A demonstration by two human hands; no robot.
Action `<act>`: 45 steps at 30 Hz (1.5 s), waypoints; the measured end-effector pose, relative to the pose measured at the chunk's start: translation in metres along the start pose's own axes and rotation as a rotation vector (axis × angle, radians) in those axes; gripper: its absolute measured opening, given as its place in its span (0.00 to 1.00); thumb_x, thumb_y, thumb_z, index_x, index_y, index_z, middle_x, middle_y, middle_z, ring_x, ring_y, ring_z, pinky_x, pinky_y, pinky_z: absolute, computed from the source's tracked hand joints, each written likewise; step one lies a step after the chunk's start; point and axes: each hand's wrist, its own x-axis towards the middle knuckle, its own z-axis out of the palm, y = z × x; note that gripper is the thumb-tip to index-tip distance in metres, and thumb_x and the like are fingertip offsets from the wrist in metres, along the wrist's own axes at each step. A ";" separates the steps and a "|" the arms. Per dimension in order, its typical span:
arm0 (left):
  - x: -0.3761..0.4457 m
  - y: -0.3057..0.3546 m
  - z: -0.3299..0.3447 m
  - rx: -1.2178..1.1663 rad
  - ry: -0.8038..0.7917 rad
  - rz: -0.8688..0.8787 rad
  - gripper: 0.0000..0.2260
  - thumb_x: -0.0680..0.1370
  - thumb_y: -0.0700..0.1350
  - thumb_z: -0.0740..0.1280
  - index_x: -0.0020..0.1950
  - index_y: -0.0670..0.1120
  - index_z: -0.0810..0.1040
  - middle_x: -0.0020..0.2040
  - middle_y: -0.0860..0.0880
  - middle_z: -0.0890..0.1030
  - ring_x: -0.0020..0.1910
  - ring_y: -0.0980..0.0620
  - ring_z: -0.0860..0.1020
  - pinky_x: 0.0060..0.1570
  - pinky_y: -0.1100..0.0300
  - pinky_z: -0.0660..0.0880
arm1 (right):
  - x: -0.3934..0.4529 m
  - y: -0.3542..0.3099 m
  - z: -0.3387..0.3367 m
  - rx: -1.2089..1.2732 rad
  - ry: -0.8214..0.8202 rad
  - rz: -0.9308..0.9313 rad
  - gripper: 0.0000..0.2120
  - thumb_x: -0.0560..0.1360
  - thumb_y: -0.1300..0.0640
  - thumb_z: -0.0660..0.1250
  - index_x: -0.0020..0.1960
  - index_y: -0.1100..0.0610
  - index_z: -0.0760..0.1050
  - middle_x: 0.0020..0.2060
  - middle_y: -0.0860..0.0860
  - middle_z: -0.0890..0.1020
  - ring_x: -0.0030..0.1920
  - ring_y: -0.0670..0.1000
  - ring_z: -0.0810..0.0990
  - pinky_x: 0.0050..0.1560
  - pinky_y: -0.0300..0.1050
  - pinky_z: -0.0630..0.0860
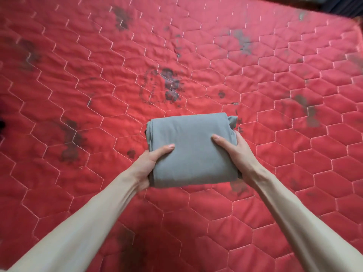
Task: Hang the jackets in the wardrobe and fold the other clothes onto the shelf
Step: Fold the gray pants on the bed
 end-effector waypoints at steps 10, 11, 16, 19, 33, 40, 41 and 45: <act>-0.201 0.068 0.048 -0.131 -0.033 0.135 0.20 0.83 0.57 0.61 0.51 0.44 0.87 0.45 0.41 0.88 0.36 0.46 0.87 0.30 0.60 0.80 | -0.167 -0.142 -0.019 0.133 -0.154 -0.053 0.24 0.78 0.56 0.74 0.71 0.52 0.70 0.60 0.54 0.85 0.55 0.55 0.87 0.43 0.47 0.84; -0.224 0.073 0.051 -0.129 -0.023 0.163 0.20 0.83 0.57 0.61 0.54 0.43 0.86 0.46 0.41 0.88 0.37 0.46 0.87 0.31 0.59 0.81 | -0.186 -0.155 -0.018 0.137 -0.158 -0.069 0.24 0.78 0.56 0.74 0.71 0.50 0.69 0.60 0.53 0.85 0.55 0.54 0.87 0.44 0.47 0.84; -0.342 0.093 0.072 -0.152 0.045 0.349 0.18 0.84 0.54 0.63 0.63 0.43 0.83 0.54 0.40 0.87 0.47 0.43 0.87 0.40 0.54 0.83 | -0.276 -0.230 -0.014 0.098 -0.188 -0.250 0.37 0.75 0.56 0.77 0.75 0.35 0.61 0.65 0.43 0.79 0.58 0.49 0.86 0.52 0.49 0.84; -0.405 0.096 0.077 -0.188 0.137 0.513 0.16 0.82 0.52 0.67 0.68 0.50 0.81 0.62 0.40 0.85 0.58 0.39 0.85 0.56 0.45 0.81 | -0.328 -0.271 -0.008 0.045 -0.217 -0.342 0.53 0.74 0.52 0.79 0.80 0.28 0.44 0.64 0.31 0.74 0.58 0.40 0.84 0.56 0.44 0.83; -0.628 0.054 -0.016 -0.393 0.624 0.811 0.17 0.81 0.45 0.70 0.70 0.50 0.73 0.65 0.45 0.82 0.60 0.47 0.84 0.62 0.48 0.80 | -0.472 -0.332 0.153 -0.026 -0.577 -0.444 0.33 0.76 0.54 0.76 0.75 0.38 0.68 0.64 0.42 0.83 0.58 0.45 0.85 0.54 0.43 0.83; -0.735 -0.025 -0.117 -0.486 0.799 0.833 0.25 0.79 0.56 0.73 0.73 0.60 0.69 0.66 0.51 0.82 0.63 0.50 0.83 0.68 0.44 0.76 | -0.543 -0.319 0.307 -0.165 -0.873 -0.413 0.26 0.78 0.56 0.72 0.72 0.38 0.70 0.56 0.40 0.86 0.56 0.45 0.86 0.51 0.43 0.82; -0.750 -0.038 -0.133 -0.510 0.806 0.837 0.24 0.79 0.56 0.71 0.74 0.59 0.70 0.65 0.50 0.83 0.62 0.49 0.83 0.68 0.43 0.77 | -0.557 -0.315 0.329 -0.174 -0.910 -0.411 0.25 0.79 0.56 0.72 0.71 0.38 0.71 0.56 0.41 0.86 0.57 0.46 0.86 0.53 0.44 0.81; -0.812 -0.085 -0.192 -0.583 0.850 0.849 0.22 0.81 0.55 0.69 0.75 0.52 0.74 0.63 0.47 0.85 0.61 0.45 0.84 0.67 0.41 0.77 | -0.610 -0.293 0.415 -0.214 -1.030 -0.398 0.23 0.78 0.55 0.73 0.69 0.39 0.73 0.58 0.45 0.86 0.57 0.49 0.86 0.53 0.47 0.82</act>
